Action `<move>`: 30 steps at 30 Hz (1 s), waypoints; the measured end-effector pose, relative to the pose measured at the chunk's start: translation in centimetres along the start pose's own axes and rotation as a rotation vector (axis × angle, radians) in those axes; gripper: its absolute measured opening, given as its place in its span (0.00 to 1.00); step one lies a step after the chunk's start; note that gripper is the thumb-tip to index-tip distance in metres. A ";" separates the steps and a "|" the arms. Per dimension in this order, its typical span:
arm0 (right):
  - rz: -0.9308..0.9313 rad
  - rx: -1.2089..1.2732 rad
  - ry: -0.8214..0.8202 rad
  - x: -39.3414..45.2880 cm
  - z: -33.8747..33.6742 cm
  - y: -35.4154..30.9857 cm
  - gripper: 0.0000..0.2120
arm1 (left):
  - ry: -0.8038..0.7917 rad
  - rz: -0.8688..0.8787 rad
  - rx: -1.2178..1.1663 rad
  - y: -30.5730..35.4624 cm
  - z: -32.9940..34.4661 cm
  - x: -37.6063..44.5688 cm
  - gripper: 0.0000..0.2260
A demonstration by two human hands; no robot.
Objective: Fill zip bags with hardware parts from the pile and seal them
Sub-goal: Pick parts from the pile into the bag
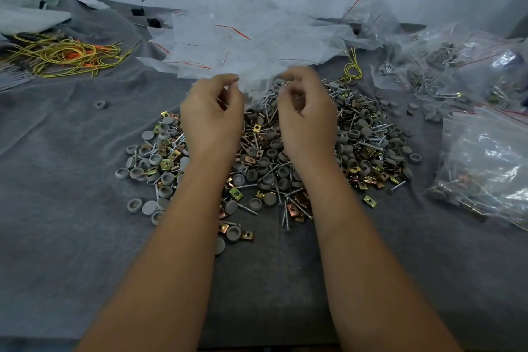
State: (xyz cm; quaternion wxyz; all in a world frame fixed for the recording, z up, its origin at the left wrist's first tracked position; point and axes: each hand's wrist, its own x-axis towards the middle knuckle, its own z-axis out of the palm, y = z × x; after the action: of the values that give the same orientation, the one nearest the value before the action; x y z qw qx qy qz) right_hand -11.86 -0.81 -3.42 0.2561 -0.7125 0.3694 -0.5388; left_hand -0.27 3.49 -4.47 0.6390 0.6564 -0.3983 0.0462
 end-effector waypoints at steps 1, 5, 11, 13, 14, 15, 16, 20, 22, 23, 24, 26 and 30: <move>0.015 0.003 0.025 0.0 -0.1 0.0 0.07 | 0.057 0.023 0.010 0.1 -0.2 0.0 0.12; 0.069 -0.141 -0.047 0.1 -0.4 0.2 0.06 | 0.110 -0.009 0.026 0.2 -0.4 0.2 0.11; -0.022 -0.657 -0.352 0.1 -0.4 1.0 0.11 | -0.003 -0.086 0.029 -0.2 0.0 0.2 0.11; -0.039 -0.758 -0.408 0.0 -0.3 1.1 0.15 | -0.042 -0.121 0.007 -0.4 0.1 0.2 0.11; -0.040 -0.770 -0.429 0.0 -0.2 1.1 0.15 | -0.064 -0.133 0.006 -0.4 0.2 0.2 0.11; -0.041 -0.769 -0.450 0.1 -0.2 1.1 0.15 | -0.085 -0.139 0.012 -0.4 0.2 0.1 0.10; -0.042 -0.761 -0.471 0.1 -0.2 1.1 0.15 | -0.102 -0.144 0.021 -0.5 0.3 0.1 0.10; -0.044 -0.729 -0.498 0.1 -0.3 0.9 0.12 | -0.165 -0.167 0.053 -0.6 0.3 0.1 0.08; -0.043 -0.719 -0.489 0.1 -0.2 0.9 0.10 | -0.194 -0.170 0.067 -0.6 0.3 0.1 0.07; -0.043 -0.712 -0.484 0.1 -0.2 0.9 0.10 | -0.201 -0.173 0.070 -0.6 0.3 0.1 0.07; -0.045 -0.703 -0.479 0.1 -0.2 0.9 0.10 | -0.204 -0.177 0.073 -0.5 0.4 0.1 0.06; -0.056 -0.688 -0.474 0.0 -0.2 0.9 0.10 | -0.208 -0.180 0.078 -0.5 0.4 0.1 0.06; -0.056 -0.638 -0.459 -0.1 -0.2 0.7 0.08 | -0.217 -0.171 0.085 -0.5 0.4 0.1 0.06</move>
State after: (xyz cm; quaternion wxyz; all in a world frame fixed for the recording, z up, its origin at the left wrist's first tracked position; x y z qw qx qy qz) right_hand -12.24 -1.12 -3.92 0.0830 -0.8681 0.4317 -0.2303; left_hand -0.11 3.04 -4.90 0.5655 0.7155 -0.4054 -0.0632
